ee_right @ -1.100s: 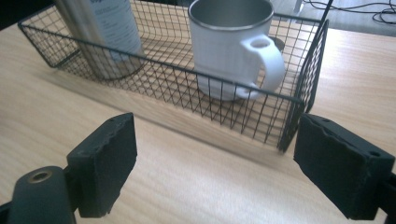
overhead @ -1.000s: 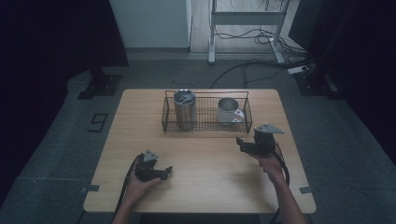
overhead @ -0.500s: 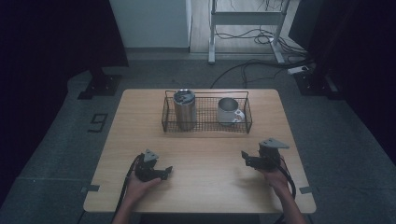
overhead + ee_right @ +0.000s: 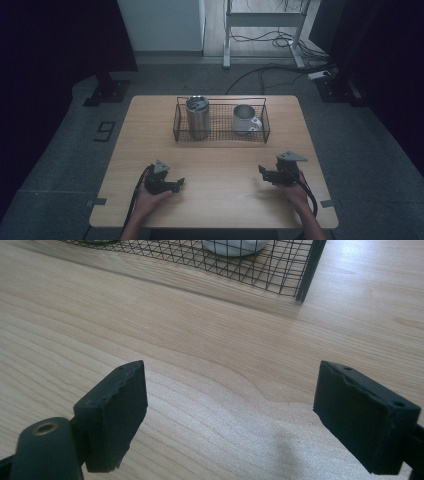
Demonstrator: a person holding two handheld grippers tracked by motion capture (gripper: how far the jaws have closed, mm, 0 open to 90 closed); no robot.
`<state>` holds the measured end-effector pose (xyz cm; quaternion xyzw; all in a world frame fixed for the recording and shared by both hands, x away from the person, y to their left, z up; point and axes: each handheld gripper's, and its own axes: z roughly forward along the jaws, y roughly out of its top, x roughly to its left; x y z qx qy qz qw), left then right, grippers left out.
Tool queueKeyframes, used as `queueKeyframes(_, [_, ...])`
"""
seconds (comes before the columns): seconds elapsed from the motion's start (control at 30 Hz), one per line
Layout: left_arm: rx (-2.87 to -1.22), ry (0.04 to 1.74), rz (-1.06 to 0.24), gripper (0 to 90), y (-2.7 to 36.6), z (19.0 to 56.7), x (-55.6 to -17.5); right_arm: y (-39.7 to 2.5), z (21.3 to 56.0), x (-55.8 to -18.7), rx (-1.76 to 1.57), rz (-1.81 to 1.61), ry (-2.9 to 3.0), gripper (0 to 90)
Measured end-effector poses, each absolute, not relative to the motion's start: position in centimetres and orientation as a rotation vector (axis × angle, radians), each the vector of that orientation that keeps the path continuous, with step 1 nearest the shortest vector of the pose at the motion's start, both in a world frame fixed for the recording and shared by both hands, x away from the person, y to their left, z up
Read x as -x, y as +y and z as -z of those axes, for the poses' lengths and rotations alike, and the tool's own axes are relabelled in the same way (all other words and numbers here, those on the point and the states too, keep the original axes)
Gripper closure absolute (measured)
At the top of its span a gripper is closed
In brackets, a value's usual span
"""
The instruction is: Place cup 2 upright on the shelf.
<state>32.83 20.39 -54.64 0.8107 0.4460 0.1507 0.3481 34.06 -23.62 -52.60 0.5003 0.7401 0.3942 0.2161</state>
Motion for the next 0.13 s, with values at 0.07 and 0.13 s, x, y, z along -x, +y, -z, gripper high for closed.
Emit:
queueKeyframes(0.07, [-2.102, 1.156, -0.392, 14.9, 20.38, 54.65, -32.83, -23.63, 52.71, -34.10, -1.387, -1.083, 2.051, 13.5])
queueKeyframes(0.13, [-2.102, 1.156, -0.391, 14.9, 20.38, 54.64, -32.83, -23.65, 52.84, -34.17, -1.392, -1.075, 2.053, 13.4])
